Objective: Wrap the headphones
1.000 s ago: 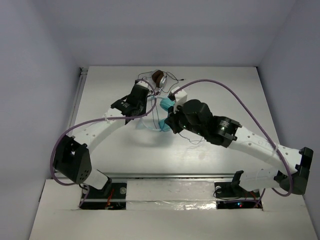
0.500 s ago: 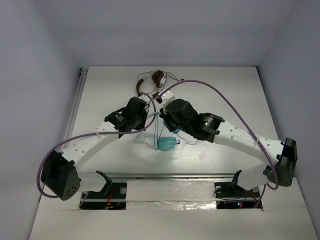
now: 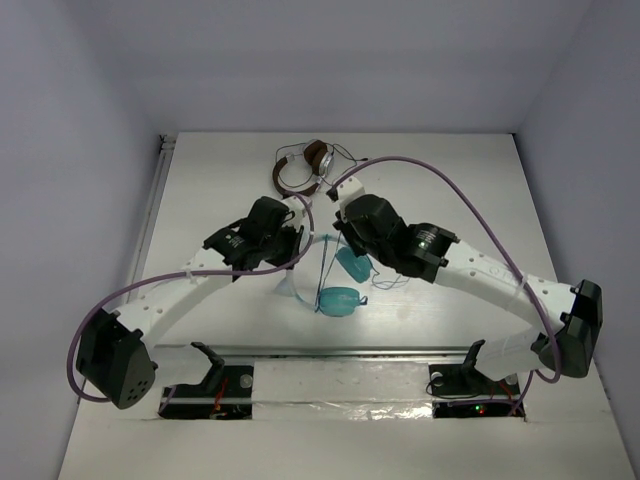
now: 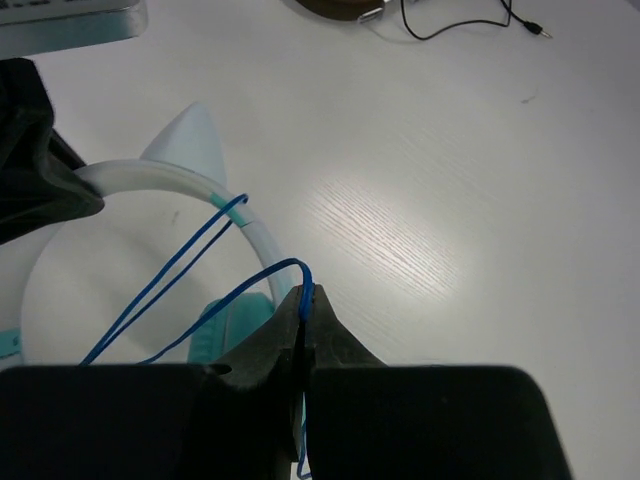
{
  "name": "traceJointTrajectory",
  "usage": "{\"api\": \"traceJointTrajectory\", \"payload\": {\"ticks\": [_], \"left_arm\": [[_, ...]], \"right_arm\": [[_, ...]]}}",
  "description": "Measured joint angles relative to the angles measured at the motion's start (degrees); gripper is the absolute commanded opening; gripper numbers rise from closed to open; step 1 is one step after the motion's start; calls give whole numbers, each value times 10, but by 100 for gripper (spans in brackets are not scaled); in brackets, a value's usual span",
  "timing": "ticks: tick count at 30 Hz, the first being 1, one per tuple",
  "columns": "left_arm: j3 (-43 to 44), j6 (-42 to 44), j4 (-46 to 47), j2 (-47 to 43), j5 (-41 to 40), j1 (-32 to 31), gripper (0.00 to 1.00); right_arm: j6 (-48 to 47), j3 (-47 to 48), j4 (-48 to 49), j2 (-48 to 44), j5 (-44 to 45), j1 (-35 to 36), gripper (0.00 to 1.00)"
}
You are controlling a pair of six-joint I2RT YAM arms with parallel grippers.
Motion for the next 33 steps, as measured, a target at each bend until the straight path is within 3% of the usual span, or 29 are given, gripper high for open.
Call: {"api": "traceJointTrajectory", "payload": {"ticks": [7, 17, 25, 30, 33], "left_arm": [[-20, 2, 11, -21, 57, 0, 0], [-20, 0, 28, -56, 90, 0, 0], [2, -8, 31, -59, 136, 9, 0], [23, -19, 32, -77, 152, 17, 0], [45, -25, 33, -83, 154, 22, 0]], "right_arm": [[-1, -22, 7, 0, 47, -21, 0], [25, -53, 48, -5, 55, -66, 11], [87, -164, 184, -72, -108, -166, 15], [139, -250, 319, -97, -239, -179, 17], [172, -287, 394, -92, -311, -181, 24]]}}
